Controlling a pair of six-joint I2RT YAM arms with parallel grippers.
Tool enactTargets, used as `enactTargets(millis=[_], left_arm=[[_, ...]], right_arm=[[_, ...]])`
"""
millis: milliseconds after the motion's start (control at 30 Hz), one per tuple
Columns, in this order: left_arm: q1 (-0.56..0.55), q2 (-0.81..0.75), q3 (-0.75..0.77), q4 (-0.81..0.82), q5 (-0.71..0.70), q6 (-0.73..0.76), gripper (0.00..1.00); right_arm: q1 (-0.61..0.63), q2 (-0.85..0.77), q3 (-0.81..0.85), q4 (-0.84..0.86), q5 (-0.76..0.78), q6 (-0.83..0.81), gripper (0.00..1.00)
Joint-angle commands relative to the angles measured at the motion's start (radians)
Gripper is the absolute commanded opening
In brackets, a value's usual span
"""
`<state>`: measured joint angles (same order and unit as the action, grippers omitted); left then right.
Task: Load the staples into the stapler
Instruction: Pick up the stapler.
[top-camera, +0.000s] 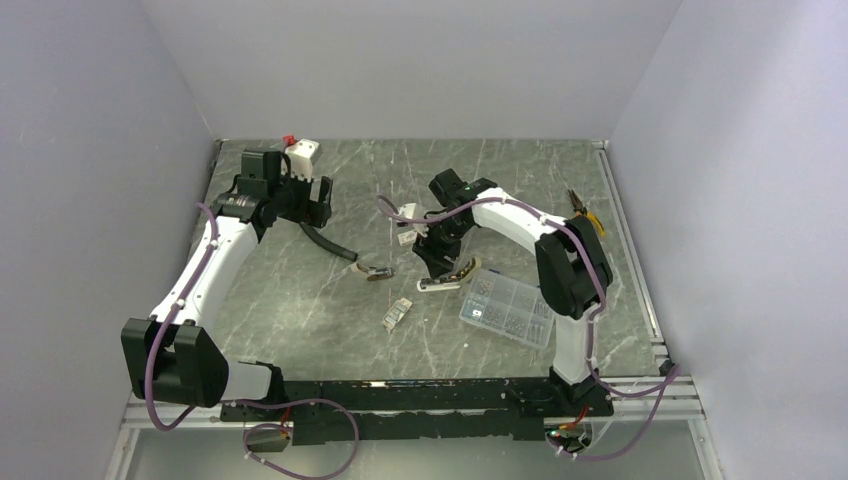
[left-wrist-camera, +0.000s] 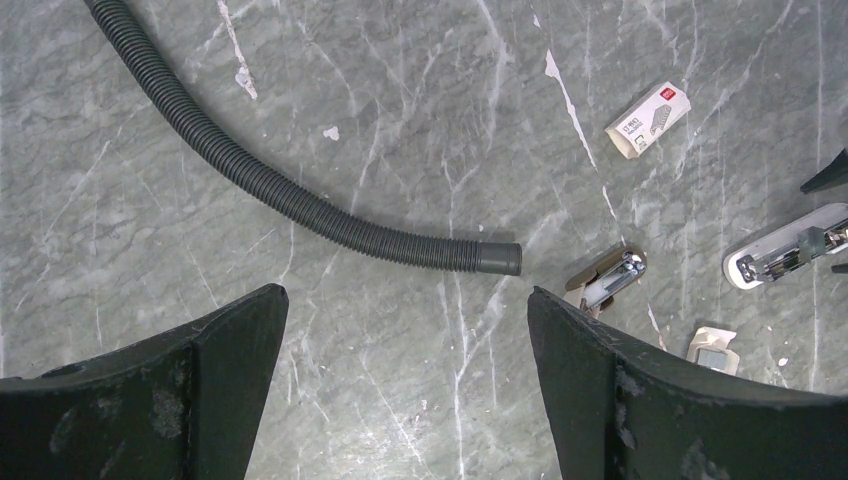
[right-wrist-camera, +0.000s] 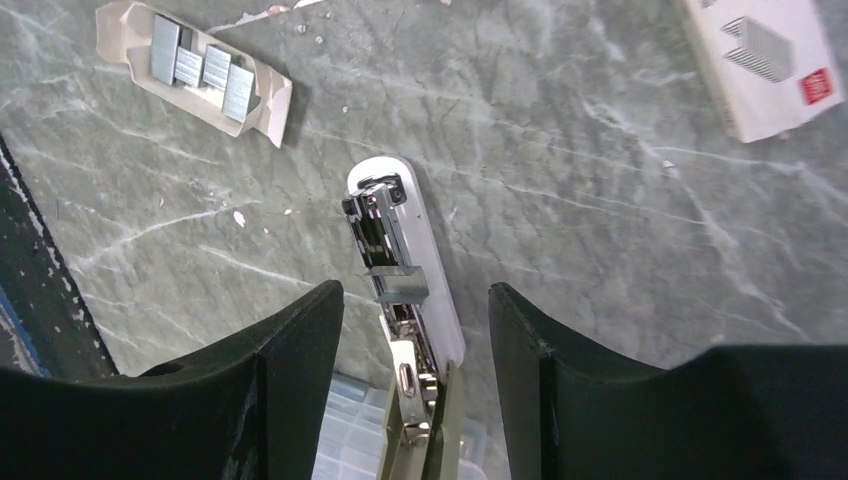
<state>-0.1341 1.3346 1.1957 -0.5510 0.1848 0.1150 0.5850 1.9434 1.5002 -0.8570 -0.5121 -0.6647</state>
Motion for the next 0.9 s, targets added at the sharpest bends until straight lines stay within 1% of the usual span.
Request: enactTargets(millis=[0, 200, 567, 767, 867], left_arm=[[0.002, -0.006, 0.039, 0.008, 0.002, -0.003, 0.95], [0.002, -0.005, 0.044, 0.007, -0.001, -0.004, 0.95], [0.002, -0.005, 0.043, 0.007, -0.003, -0.003, 0.95], [0.002, -0.005, 0.043, 0.007, -0.004, -0.003, 0.95], [0.002, -0.006, 0.043, 0.007, -0.004, -0.003, 0.95]], right_arm=[[-0.013, 0.034, 0.027, -0.041, -0.066, -0.033, 0.59], [-0.018, 0.067, 0.043, -0.06, -0.08, -0.045, 0.57], [-0.037, 0.101, 0.065, -0.102, -0.155, -0.072, 0.43], [-0.043, 0.112, 0.08, -0.119, -0.181, -0.078, 0.32], [-0.044, 0.116, 0.08, -0.12, -0.183, -0.079, 0.3]])
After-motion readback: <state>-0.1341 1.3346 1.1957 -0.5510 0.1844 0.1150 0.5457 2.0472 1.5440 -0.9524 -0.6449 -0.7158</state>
